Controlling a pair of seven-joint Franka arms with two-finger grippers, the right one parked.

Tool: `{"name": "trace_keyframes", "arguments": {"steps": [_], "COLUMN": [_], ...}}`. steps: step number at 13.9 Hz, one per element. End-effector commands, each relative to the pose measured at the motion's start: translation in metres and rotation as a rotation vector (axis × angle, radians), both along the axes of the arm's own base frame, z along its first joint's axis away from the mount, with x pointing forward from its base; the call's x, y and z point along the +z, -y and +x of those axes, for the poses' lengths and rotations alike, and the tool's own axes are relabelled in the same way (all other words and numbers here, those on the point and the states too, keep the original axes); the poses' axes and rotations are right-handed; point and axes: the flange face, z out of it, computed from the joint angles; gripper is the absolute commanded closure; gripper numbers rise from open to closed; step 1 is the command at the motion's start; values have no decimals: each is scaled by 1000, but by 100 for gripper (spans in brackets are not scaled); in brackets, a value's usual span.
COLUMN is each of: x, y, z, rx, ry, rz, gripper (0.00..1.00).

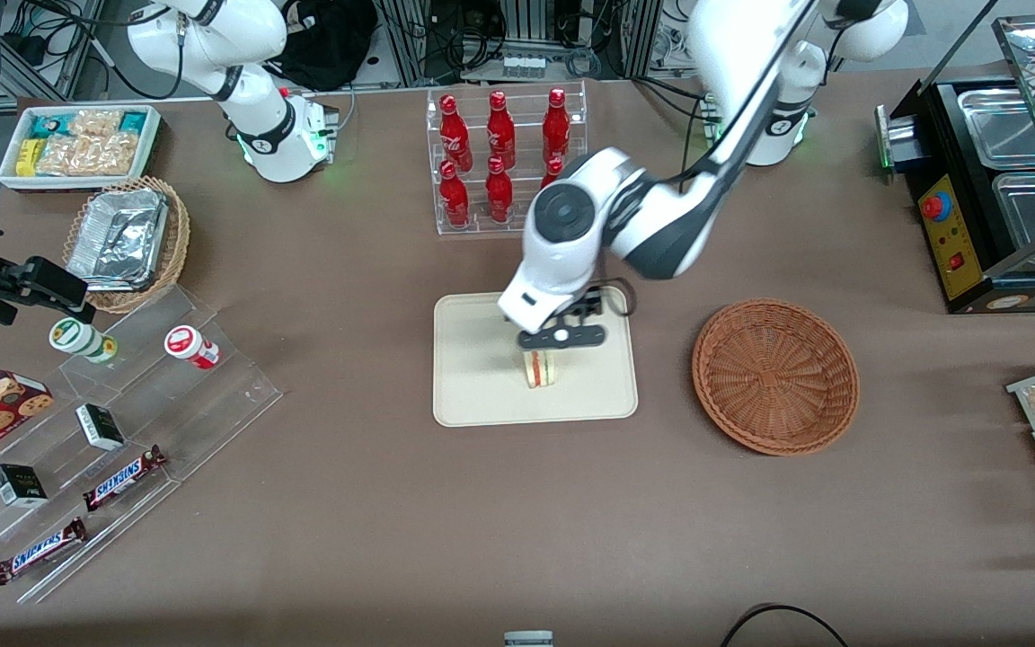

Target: Place sandwich from basket to tray

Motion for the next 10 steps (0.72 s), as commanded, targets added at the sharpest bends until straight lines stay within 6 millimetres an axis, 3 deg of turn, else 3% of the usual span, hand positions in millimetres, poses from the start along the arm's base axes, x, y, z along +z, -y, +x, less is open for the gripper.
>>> {"name": "trace_keyframes", "arguments": {"steps": [1, 5, 8, 10], "x": [75, 145, 169, 178], "y": [-64, -175, -249, -277], "z": [8, 20, 24, 24], "rx": [89, 149, 121, 98], "ry": [8, -41, -93, -107], "rz": [25, 74, 94, 93], "gripper": [0, 0, 0, 0]}}
